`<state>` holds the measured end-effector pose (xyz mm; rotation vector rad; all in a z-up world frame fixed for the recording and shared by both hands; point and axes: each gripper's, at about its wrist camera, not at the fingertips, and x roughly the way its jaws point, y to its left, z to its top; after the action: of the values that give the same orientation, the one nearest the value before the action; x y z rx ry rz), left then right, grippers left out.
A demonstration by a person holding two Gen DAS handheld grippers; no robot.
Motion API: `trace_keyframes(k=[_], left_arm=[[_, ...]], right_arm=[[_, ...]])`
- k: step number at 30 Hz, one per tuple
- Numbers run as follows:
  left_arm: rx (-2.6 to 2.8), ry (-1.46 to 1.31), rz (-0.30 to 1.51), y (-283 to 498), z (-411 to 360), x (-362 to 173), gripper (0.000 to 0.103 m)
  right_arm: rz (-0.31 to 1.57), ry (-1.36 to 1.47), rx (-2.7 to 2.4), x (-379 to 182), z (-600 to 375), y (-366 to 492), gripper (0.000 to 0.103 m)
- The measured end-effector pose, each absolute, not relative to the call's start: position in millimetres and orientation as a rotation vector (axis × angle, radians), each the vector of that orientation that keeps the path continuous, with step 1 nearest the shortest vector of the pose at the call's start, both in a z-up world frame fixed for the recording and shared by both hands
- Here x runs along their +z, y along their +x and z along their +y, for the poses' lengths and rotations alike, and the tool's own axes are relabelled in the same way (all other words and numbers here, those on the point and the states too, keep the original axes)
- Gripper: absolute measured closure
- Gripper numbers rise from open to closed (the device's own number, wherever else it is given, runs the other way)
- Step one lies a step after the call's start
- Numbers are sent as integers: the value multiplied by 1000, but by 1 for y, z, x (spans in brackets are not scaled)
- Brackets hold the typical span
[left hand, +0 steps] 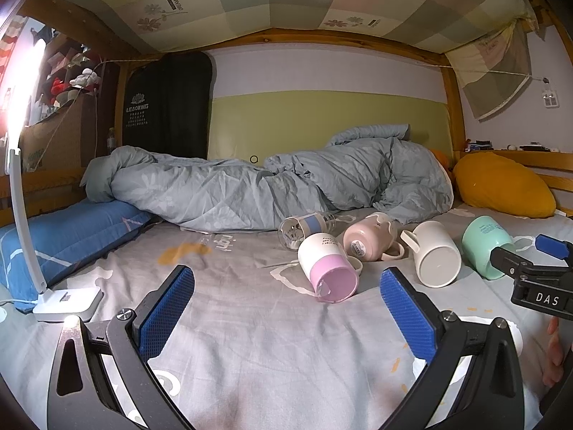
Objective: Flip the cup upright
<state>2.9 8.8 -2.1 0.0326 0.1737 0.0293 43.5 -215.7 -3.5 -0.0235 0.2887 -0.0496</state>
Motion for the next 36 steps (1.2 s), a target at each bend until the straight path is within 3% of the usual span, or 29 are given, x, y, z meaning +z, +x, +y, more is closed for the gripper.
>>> trace_keyframes(k=[17,23,28,31,36], left_arm=[[34,24,178,5,10,-1,0],[33,1,195,9,12,-2,0],[41,-17,189,7,15,-1,0],[42,-22,186,6,16,-1,0],[43,-17,188,5,15,-1,0]], right_arm=[[289,13,-56,6,-218,34,0],[441,180,-27,27,-236,53,0],[675,341,-48,42,-253,98,1],[762,479,17,44,-262,127,10],[816,449,3,62,-253,178,11]])
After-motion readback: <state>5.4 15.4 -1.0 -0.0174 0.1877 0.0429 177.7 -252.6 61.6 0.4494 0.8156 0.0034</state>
